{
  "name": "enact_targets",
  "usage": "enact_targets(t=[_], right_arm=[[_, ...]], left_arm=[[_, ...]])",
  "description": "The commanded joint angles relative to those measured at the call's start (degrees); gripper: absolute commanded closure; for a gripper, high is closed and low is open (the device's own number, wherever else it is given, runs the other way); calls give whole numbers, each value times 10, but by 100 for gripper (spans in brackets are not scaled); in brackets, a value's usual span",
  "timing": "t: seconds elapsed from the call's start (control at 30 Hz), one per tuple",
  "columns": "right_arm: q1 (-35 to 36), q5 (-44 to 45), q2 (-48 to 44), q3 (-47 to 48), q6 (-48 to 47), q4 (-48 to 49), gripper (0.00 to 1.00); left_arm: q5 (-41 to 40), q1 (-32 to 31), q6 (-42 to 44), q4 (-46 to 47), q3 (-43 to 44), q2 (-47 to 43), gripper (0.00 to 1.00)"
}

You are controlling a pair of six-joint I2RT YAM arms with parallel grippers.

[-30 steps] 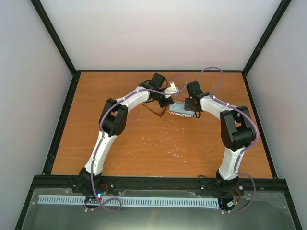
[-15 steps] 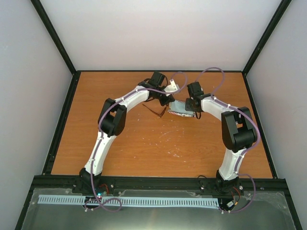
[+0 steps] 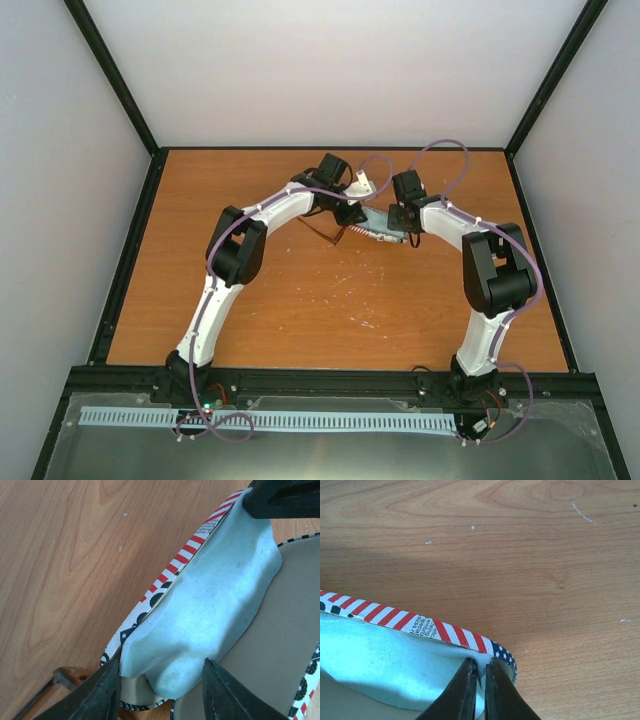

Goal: Organize the sunglasses
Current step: Place the glasses cleaning cloth in the sunglasses case, then pick up the sunglasses from the center of the board.

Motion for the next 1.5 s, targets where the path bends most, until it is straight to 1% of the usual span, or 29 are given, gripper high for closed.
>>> enact_targets(t=[0.0, 0.3, 0.47, 0.6, 0.73, 0.83, 0.93, 1.03, 1.17, 1.33, 1.47], right_arm=[[-5, 18, -13, 0, -3, 5, 87], [-5, 32, -48, -3, 1, -3, 70], [-5, 36, -77, -10, 7, -8, 63], [-5, 42, -104, -13, 13, -22, 58], [-5, 28, -143, -19, 22, -41, 55], [-3, 4, -169, -28, 26, -48, 54], [-2, -26, -186, -41, 28, -51, 54], [2, -51, -194, -57, 31, -47, 53], [15, -71, -195, -72, 39, -39, 53], [30, -77, -183, -67, 46, -37, 54], [36, -76, -180, -60, 51, -38, 54]], left_arm=[[-4, -4, -8, 13, -9, -32, 53], [-2, -4, -18, 36, -46, -70, 32], [23, -4, -23, 58, -69, -94, 20], [38, -4, -34, 57, -74, -108, 18], [14, 1, -16, 38, -108, -140, 18], [5, 18, 32, 38, -190, -190, 18], [16, 55, 108, 36, -276, -247, 18], [47, 100, 206, -6, -310, -267, 17], [67, 139, 303, -58, -283, -253, 18], [69, 143, 426, -106, -228, -207, 19], [92, 142, 518, -187, -167, -174, 20]])
